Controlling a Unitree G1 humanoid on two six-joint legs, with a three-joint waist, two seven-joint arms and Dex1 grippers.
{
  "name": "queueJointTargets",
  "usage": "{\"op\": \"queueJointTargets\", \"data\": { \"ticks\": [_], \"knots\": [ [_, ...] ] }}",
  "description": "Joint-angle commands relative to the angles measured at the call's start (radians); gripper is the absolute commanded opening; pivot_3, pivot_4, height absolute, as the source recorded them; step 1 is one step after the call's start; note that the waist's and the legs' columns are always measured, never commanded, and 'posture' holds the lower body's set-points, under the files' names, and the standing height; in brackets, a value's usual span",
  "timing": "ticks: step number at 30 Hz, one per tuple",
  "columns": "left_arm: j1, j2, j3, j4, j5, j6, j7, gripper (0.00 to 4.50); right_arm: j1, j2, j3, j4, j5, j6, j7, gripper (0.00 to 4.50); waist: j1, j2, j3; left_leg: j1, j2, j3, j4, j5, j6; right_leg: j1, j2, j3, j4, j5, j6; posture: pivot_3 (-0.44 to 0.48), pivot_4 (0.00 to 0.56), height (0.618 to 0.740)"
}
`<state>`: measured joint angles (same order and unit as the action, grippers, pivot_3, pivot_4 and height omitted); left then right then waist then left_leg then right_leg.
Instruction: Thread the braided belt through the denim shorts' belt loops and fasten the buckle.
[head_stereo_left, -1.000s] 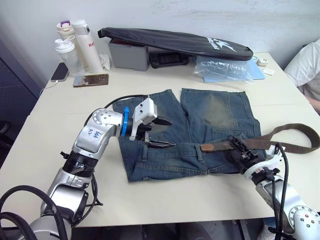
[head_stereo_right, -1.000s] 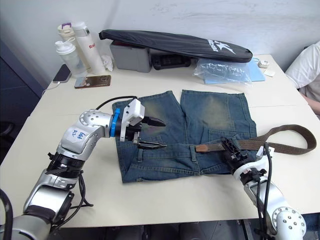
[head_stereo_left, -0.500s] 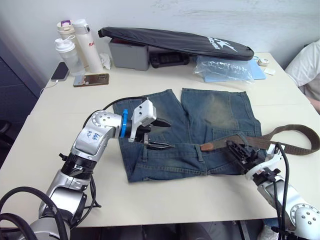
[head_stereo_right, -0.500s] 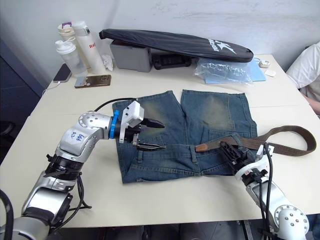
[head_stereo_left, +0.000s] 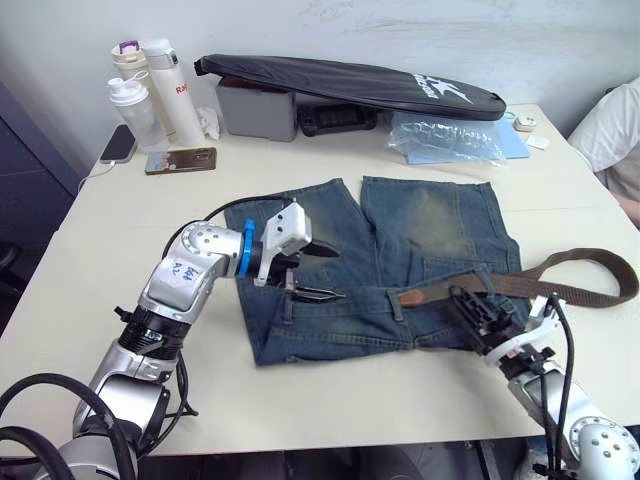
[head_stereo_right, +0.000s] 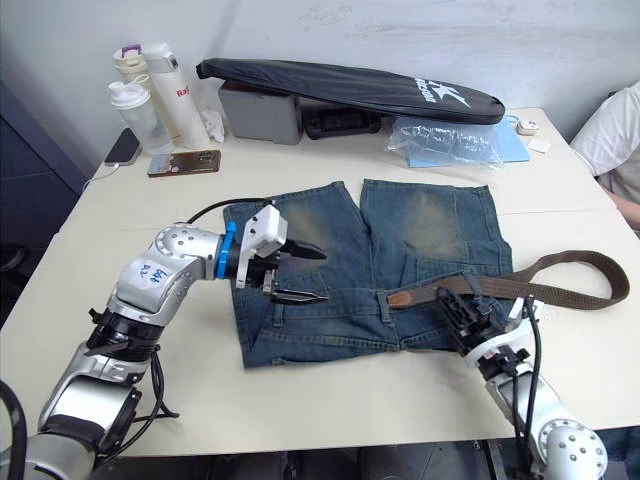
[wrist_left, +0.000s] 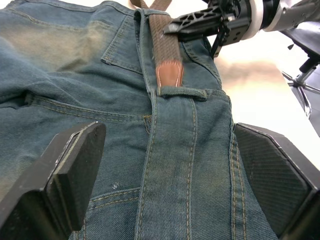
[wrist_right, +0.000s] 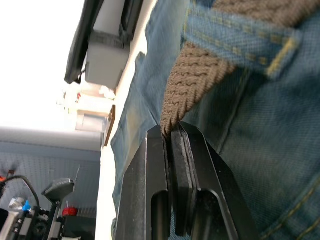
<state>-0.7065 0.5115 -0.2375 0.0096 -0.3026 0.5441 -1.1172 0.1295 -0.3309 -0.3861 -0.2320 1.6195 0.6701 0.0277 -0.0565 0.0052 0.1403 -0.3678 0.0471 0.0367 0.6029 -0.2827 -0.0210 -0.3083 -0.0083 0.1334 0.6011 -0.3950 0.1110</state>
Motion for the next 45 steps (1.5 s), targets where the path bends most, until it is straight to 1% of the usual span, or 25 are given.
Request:
{"op": "queueJointTargets", "data": {
  "ticks": [1, 7, 11, 16, 21, 25, 28, 30, 34, 39, 41, 45],
  "knots": [
    [-0.020, 0.009, 0.004, -0.025, 0.001, -0.011, -0.009, 4.50, -0.003, 0.036, 0.021, -0.034, -0.021, -0.007, 0.026, 0.01, 0.000, 0.000, 0.000, 0.000, 0.000, 0.000, 0.000, 0.000, 0.000, 0.000, 0.000, 0.000, 0.000, 0.000, 0.000, 0.000, 0.150, 0.740],
    [-0.024, 0.011, 0.001, -0.023, 0.003, -0.014, -0.013, 4.50, 0.018, 0.073, 0.066, -0.033, -0.088, 0.003, 0.079, 0.01, -0.005, -0.001, 0.000, 0.001, 0.000, 0.000, -0.004, 0.001, -0.002, 0.000, 0.000, 0.000, 0.000, 0.000, 0.000, 0.000, 0.150, 0.740],
    [-0.026, 0.011, 0.000, -0.021, 0.005, -0.015, -0.017, 4.50, 0.042, 0.065, 0.065, -0.026, -0.134, 0.012, 0.175, 0.01, -0.005, -0.001, -0.001, 0.001, 0.001, 0.000, -0.006, 0.002, -0.004, 0.000, 0.001, 0.000, 0.000, -0.001, -0.001, 0.000, 0.150, 0.740],
    [-0.029, 0.009, -0.004, -0.019, 0.007, -0.016, -0.021, 4.50, 0.054, 0.047, 0.040, 0.016, -0.113, 0.048, 0.291, 0.01, -0.003, -0.002, 0.000, 0.001, 0.001, 0.000, -0.006, 0.002, -0.004, 0.000, 0.001, 0.000, 0.000, -0.001, -0.002, 0.000, 0.150, 0.740],
    [-0.039, 0.013, -0.009, -0.011, 0.014, -0.022, -0.036, 4.50, 0.034, 0.039, 0.014, 0.100, -0.050, 0.108, 0.361, 0.01, -0.002, -0.003, 0.000, 0.001, 0.000, 0.000, -0.006, 0.003, -0.004, 0.000, 0.001, 0.000, 0.000, -0.001, -0.002, 0.000, 0.150, 0.740],
    [-0.051, 0.012, -0.006, -0.001, 0.018, -0.021, -0.040, 4.50, 0.020, 0.060, 0.001, 0.149, -0.056, 0.110, 0.377, 0.01, -0.004, -0.004, 0.001, 0.001, 0.001, 0.000, -0.006, 0.003, -0.004, 0.000, 0.001, 0.000, -0.001, -0.001, -0.002, 0.000, 0.150, 0.740],
    [-0.048, 0.013, -0.007, -0.008, 0.019, -0.018, -0.041, 4.50, -0.008, 0.089, -0.039, 0.195, -0.045, 0.080, 0.373, 0.01, -0.006, -0.007, 0.000, 0.001, 0.001, 0.001, -0.006, 0.003, -0.004, 0.001, 0.001, 0.000, -0.001, -0.001, -0.002, 0.000, 0.150, 0.740],
    [-0.045, 0.014, -0.009, -0.014, 0.019, -0.017, -0.042, 4.50, -0.016, 0.088, -0.047, 0.213, -0.061, 0.084, 0.378, 0.01, -0.006, -0.007, 0.000, 0.001, 0.001, 0.001, -0.006, 0.003, -0.005, 0.001, 0.001, 0.000, -0.001, -0.001, -0.002, 0.000, 0.150, 0.740],
    [-0.047, 0.015, -0.011, -0.011, 0.023, -0.019, -0.046, 4.50, -0.016, 0.080, 0.022, 0.200, -0.175, 0.104, 0.405, 0.01, -0.006, -0.011, -0.002, 0.002, 0.000, 0.001, -0.006, 0.003, -0.005, 0.001, 0.000, 0.000, -0.001, -0.001, -0.002, 0.000, 0.150, 0.740],
    [-0.048, 0.012, -0.012, -0.014, 0.023, -0.014, -0.044, 4.50, -0.048, 0.125, 0.071, 0.201, -0.291, 0.059, 0.425, 0.01, -0.024, -0.017, -0.006, 0.003, 0.001, 0.000, -0.007, 0.003, -0.005, 0.001, 0.001, 0.000, 0.000, -0.001, -0.002, 0.000, 0.150, 0.740],
    [-0.046, 0.012, -0.012, -0.016, 0.023, -0.013, -0.043, 4.50, -0.060, 0.144, 0.057, 0.209, -0.301, 0.045, 0.421, 0.01, -0.031, -0.018, -0.007, 0.003, 0.002, 0.000, -0.009, 0.003, -0.005, 0.001, 0.001, 0.000, 0.000, -0.001, -0.003, 0.000, 0.150, 0.740],
    [-0.042, 0.014, -0.011, -0.021, 0.023, -0.010, -0.042, 4.50, -0.066, 0.138, -0.005, 0.227, -0.288, 0.038, 0.415, 0.01, -0.030, -0.018, -0.007, 0.005, 0.002, 0.000, -0.009, 0.003, -0.005, 0.002, 0.000, -0.001, 0.001, -0.001, -0.003, 0.000, 0.150, 0.740]
  ]
}}
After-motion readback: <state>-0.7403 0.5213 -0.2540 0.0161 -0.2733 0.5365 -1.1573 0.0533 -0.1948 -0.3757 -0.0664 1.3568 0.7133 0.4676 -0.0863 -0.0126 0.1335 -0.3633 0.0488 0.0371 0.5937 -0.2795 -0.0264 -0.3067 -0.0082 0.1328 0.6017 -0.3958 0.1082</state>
